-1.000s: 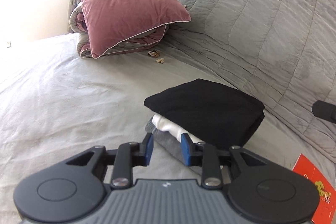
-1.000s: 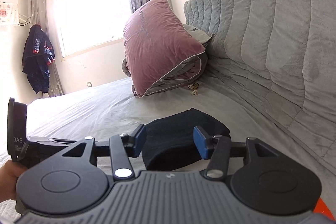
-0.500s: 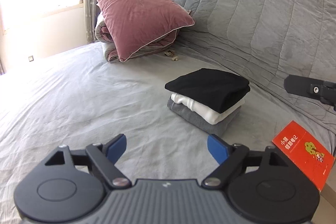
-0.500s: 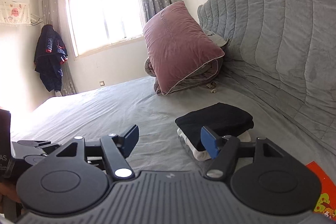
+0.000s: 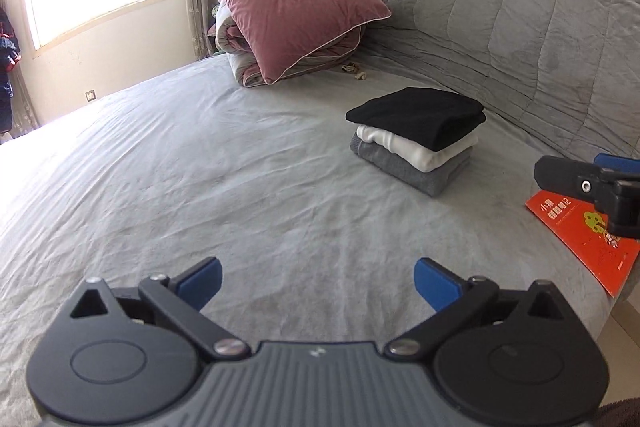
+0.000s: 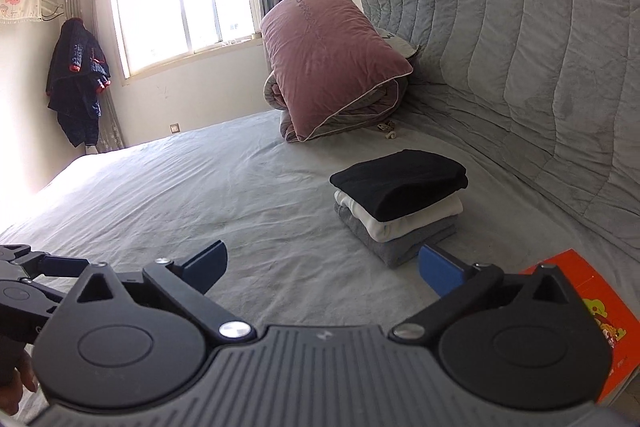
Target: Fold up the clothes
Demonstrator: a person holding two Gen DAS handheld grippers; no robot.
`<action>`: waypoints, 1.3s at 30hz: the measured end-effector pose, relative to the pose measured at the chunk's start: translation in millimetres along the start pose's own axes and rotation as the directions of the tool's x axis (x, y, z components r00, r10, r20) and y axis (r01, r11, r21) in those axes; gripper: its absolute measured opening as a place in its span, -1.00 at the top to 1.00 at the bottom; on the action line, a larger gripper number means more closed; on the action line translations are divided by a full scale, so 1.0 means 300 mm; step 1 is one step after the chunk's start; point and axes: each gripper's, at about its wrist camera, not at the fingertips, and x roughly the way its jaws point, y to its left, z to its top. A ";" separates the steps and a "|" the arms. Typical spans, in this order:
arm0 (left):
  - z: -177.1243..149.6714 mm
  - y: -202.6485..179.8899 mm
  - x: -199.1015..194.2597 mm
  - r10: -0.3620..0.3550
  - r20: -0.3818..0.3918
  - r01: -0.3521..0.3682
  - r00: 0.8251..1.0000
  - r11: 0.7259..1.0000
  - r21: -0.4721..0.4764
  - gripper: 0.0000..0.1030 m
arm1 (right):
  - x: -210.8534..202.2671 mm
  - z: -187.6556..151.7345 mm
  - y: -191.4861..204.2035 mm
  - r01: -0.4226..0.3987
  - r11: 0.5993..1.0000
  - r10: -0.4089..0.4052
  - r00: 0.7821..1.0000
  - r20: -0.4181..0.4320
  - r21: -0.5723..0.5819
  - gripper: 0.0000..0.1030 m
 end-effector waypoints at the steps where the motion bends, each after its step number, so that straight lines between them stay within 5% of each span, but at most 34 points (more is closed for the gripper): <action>1: -0.010 -0.005 -0.001 0.003 -0.009 -0.003 1.000 1.000 0.001 -0.99 | 0.000 -0.012 0.001 0.013 1.000 -0.013 1.000 -0.015 0.009 -1.00; 10: -0.109 -0.055 0.014 0.079 -0.082 -0.074 0.994 0.996 0.052 -0.99 | -0.006 -0.111 -0.030 0.136 0.986 -0.121 0.981 -0.149 0.099 -1.00; 16: -0.116 -0.037 0.006 0.070 -0.100 -0.072 0.993 0.997 -0.022 -0.99 | -0.013 -0.133 -0.027 0.201 0.976 -0.186 0.968 -0.166 0.078 -1.00; 26: -0.130 0.027 -0.015 0.119 -0.091 -0.127 0.989 0.988 -0.090 -0.99 | 0.022 -0.156 0.074 0.182 0.983 -0.177 0.968 -0.179 0.009 -1.00; 39: -0.256 0.289 0.031 0.241 -0.102 -0.257 0.965 0.945 -0.201 -0.99 | 0.184 -0.241 0.364 0.057 0.991 -0.080 0.976 -0.200 -0.119 -1.00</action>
